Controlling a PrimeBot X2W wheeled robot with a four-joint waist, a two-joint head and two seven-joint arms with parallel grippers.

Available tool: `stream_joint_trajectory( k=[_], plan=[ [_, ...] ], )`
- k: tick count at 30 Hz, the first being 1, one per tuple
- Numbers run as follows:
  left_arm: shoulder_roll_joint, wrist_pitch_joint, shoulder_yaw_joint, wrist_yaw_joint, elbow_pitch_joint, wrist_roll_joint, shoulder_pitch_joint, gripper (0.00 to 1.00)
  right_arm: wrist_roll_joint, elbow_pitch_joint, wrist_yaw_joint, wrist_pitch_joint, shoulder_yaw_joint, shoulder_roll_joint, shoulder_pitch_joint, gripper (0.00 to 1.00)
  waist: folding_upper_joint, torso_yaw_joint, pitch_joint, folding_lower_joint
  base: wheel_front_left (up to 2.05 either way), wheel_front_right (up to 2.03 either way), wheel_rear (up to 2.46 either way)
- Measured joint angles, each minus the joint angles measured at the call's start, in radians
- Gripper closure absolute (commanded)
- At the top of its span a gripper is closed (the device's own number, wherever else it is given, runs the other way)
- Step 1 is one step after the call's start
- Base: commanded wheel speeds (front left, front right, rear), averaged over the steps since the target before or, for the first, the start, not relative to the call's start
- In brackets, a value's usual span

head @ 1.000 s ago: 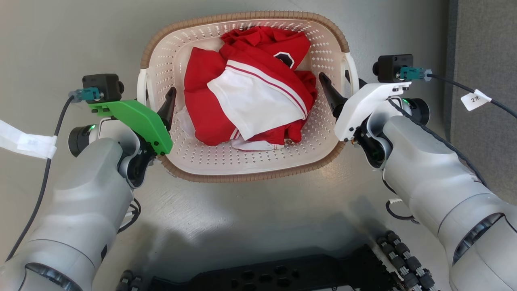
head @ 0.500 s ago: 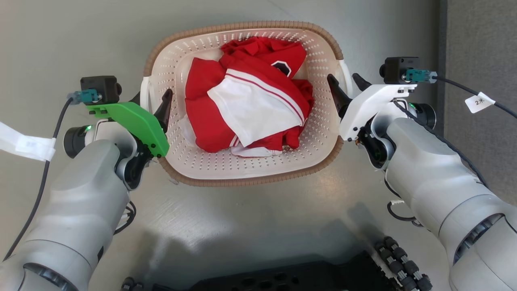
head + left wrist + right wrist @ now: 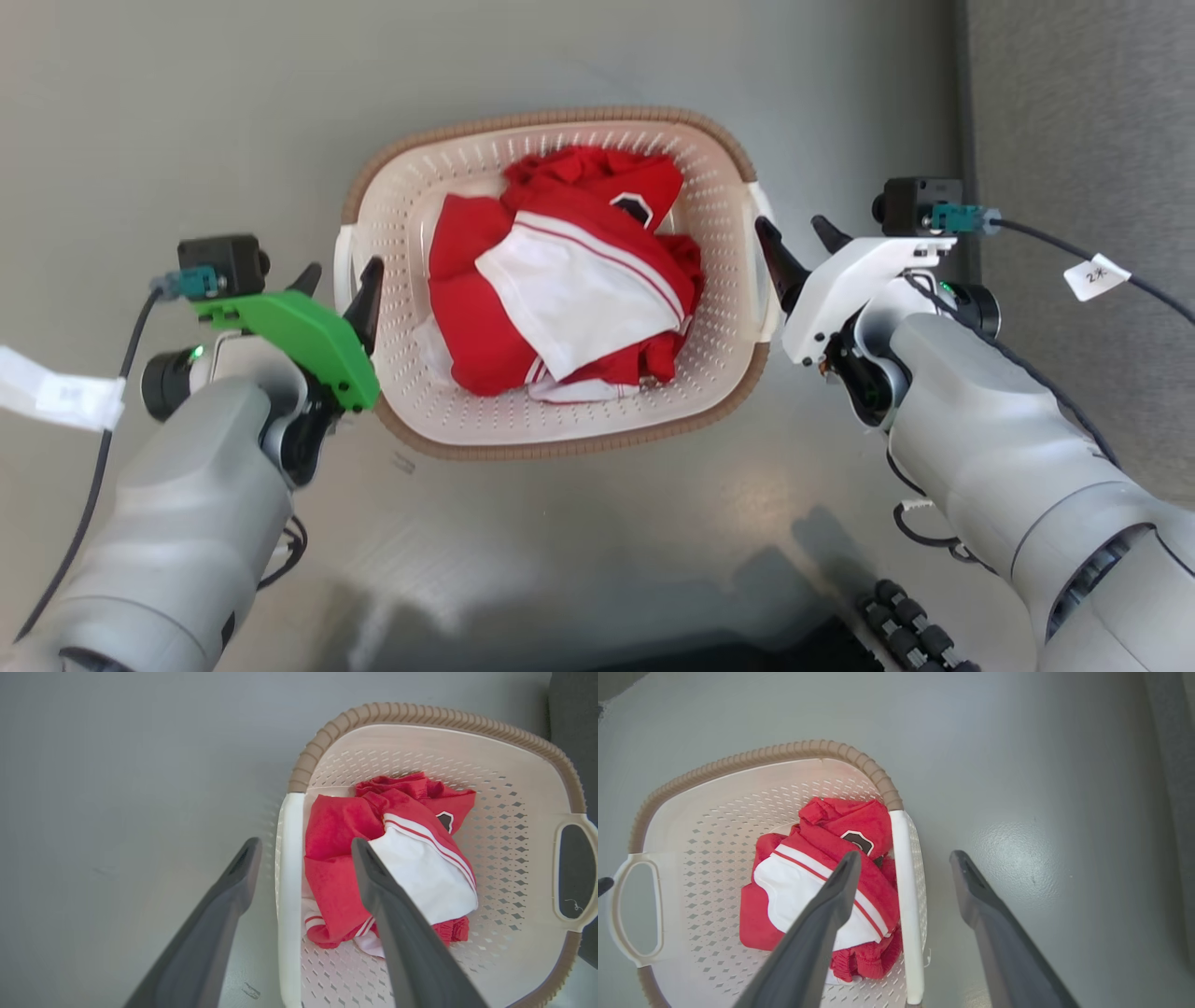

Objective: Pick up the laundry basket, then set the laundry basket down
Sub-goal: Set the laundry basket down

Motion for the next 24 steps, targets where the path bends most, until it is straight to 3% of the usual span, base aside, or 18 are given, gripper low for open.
stream_joint_trajectory(
  k=[13,24],
  plan=[
    [0.015,-0.035,-0.009,0.000,-0.033,-0.015,0.080,0.00,0.007,-0.003,0.011,-0.008,-0.004,0.001,0.052,0.00,0.0000,-0.028,-0.166,-0.0001,0.00,0.00,0.00],
    [0.034,-0.052,0.002,0.000,-0.088,-0.015,0.125,0.00,-0.036,-0.056,0.008,-0.009,-0.080,-0.007,0.060,0.00,0.0000,-0.035,-0.309,-0.0001,0.00,0.00,0.00]
  ],
)
